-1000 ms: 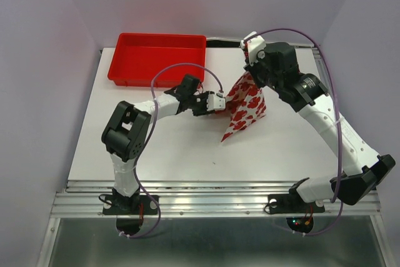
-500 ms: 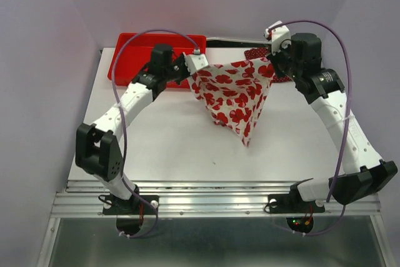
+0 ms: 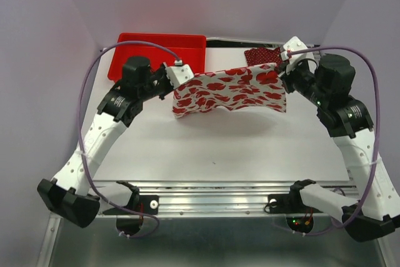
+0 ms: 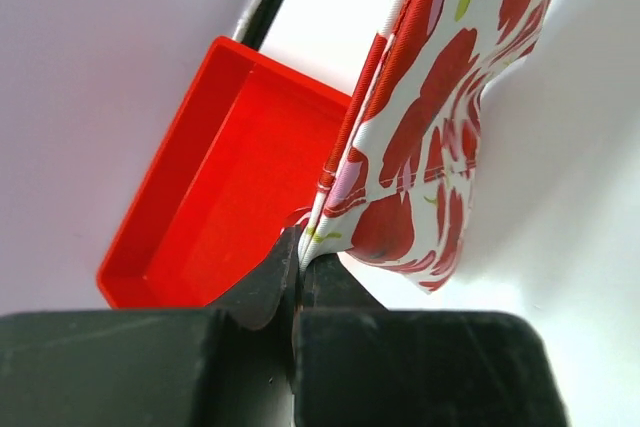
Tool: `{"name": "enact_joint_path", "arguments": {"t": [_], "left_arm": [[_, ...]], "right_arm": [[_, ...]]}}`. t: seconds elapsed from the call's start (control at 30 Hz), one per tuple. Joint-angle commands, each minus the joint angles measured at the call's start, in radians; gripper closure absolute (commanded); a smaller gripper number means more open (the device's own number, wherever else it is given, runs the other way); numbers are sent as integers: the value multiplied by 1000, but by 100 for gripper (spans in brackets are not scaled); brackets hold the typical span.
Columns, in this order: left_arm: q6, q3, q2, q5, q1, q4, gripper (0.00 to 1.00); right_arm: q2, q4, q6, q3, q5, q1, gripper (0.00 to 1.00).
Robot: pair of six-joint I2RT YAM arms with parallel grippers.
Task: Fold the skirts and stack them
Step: Flatten the skirt out
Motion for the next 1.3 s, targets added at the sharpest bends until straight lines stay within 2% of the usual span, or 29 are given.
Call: {"name": "enact_joint_path", "arguments": {"t": [0.0,0.13,0.3,0.53,0.67,0.7,0.8,0.9,1.0,1.1,1.2,1.27], "left_arm": [[-69,-50,-193,-84,36,-128,100],[-96,-73,-274,-20,32,-200,100],[-104,-96,-289,2,30,-220,100],[-152,-58,-96,-61,30,-133,100],[-166,46,66,-128,30,-69,100],[-166,73,67,-151,30,-58,100],[-159,206,162,-228,30,-36,100],[-150,330,194,-257,30,-32,100],[-124,404,193,-267,30,-33,100],[-89,360,161,-227,29,-42,100],[-61,196,81,-156,12,-49,100],[-47,34,12,-130,-7,-46,100]], "right_arm": [[-94,-61,-30,-25,84,-35,99],[-137,-101,-18,-42,63,-35,99],[-130,-92,-15,-61,30,-35,99],[-13,50,-24,-98,35,-35,99],[110,145,-45,-43,58,-35,99],[133,151,-48,-19,52,-46,99],[215,158,-80,108,24,-75,99],[271,157,-111,228,-28,-110,99],[282,152,-153,262,-78,-139,99],[231,143,-202,200,-128,-139,99],[144,103,-272,36,-215,-139,99],[79,62,-352,-110,-273,-139,99]]}}
